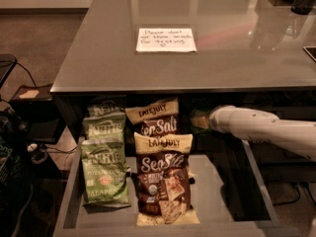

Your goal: Pick green rice chip bag from bottom drawer and place on counter

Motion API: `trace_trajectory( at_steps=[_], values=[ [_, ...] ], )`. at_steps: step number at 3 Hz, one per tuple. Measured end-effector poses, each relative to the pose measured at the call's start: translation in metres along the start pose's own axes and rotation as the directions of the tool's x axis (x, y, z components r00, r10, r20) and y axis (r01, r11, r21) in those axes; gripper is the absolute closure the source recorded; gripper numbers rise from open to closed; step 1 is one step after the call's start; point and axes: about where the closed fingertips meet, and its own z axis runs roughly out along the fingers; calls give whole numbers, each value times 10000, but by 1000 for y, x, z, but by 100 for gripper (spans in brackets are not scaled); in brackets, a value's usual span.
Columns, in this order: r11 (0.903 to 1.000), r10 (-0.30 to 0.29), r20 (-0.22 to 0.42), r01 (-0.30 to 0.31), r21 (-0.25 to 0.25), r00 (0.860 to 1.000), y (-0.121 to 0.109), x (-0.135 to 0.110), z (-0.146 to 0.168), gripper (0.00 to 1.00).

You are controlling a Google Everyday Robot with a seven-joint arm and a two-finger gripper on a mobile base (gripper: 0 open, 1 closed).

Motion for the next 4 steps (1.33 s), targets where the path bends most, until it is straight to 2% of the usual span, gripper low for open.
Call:
trace_trajectory(
  at_steps=[1, 2, 3, 4],
  values=[
    [10000, 63, -297, -65, -55, 9995, 3, 8, 13, 20],
    [9999, 85, -589, -90, -82, 9982, 4, 15, 24, 23],
    [9999, 65, -620, -71, -91, 9981, 5, 13, 24, 42],
    [9998, -140, -684, 130, -151, 9976, 12, 5, 12, 65]
  ],
)
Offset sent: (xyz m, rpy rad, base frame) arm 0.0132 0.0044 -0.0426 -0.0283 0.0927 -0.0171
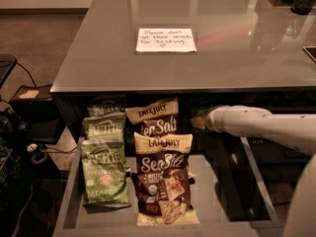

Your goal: Pick green rice chip bag from bottom drawer and place on counter

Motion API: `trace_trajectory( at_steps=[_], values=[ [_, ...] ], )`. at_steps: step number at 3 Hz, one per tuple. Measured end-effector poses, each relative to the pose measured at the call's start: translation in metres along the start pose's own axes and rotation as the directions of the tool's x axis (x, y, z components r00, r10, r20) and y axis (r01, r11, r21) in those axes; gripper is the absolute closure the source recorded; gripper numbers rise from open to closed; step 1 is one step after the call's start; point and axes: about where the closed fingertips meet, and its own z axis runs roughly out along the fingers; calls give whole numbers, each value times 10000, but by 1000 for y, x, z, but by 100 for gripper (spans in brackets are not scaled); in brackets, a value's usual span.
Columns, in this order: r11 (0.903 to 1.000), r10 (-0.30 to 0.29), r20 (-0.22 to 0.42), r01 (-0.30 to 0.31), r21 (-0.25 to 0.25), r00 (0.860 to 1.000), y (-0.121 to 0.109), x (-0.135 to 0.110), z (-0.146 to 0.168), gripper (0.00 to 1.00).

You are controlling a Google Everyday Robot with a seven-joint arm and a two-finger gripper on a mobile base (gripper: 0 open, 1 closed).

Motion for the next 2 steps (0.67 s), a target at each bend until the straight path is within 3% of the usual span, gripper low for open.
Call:
trace_trajectory(
  at_steps=[1, 2],
  values=[
    [9998, -174, 55, 175, -123, 9998, 8, -7, -24, 89],
    [9994, -303, 128, 306, -190, 9995, 11, -12, -48, 100]
  ],
)
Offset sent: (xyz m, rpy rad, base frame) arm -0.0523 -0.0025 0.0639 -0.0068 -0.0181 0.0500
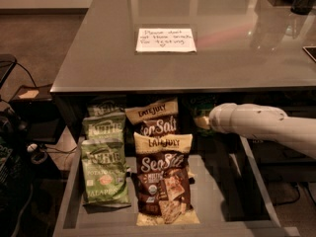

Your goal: Pick green rice chip bag from bottom drawer and place on counter

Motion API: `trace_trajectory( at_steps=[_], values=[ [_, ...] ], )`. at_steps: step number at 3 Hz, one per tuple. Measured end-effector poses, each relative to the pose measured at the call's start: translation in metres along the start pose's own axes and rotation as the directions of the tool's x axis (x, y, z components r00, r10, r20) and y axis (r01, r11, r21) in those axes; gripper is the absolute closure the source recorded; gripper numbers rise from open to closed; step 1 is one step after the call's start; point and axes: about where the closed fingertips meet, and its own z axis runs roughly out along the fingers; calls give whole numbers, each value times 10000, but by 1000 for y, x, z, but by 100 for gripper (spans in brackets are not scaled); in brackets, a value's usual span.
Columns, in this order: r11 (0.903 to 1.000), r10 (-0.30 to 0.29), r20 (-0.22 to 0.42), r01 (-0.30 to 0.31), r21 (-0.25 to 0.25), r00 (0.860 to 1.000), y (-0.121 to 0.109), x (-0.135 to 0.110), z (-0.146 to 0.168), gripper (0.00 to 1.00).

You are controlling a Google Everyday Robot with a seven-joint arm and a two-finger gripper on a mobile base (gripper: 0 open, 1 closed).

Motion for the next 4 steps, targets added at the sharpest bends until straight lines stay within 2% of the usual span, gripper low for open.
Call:
trace_trajectory(
  at_steps=[1, 2, 4],
  values=[
    [9999, -50, 215, 53, -136, 9998, 0, -3, -25, 100],
    [9997, -41, 306, 49, -258, 9995, -1, 7, -62, 100],
    [9998, 161, 173, -159, -142, 9997, -4, 34, -136, 100]
  ],
)
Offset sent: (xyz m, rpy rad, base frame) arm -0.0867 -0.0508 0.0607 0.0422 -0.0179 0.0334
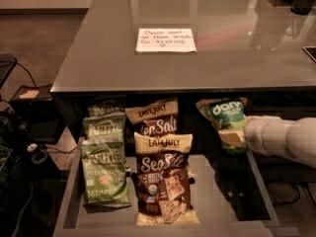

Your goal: Pick green rice chip bag from bottom drawer and place on counter

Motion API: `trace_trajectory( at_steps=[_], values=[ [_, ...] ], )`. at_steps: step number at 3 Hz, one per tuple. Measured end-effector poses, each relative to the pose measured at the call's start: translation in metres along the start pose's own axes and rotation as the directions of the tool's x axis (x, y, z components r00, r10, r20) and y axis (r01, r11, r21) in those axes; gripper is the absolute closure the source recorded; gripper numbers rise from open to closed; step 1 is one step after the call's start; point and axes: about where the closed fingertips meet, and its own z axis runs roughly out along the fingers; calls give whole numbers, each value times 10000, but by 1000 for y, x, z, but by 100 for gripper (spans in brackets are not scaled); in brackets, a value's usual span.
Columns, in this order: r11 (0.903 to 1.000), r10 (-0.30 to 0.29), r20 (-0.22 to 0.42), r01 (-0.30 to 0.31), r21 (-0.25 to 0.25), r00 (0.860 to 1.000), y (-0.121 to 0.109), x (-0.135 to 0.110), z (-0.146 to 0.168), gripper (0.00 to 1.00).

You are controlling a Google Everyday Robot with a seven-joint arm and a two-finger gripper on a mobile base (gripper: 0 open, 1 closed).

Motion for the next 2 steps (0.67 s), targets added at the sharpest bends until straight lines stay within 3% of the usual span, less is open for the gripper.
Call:
trace_trajectory(
  at_steps=[1, 2],
  values=[
    [10000, -61, -191, 61, 6, 9998, 7, 4, -33, 100],
    [9984, -451, -173, 445, -336, 9988, 23, -6, -68, 100]
  ],
)
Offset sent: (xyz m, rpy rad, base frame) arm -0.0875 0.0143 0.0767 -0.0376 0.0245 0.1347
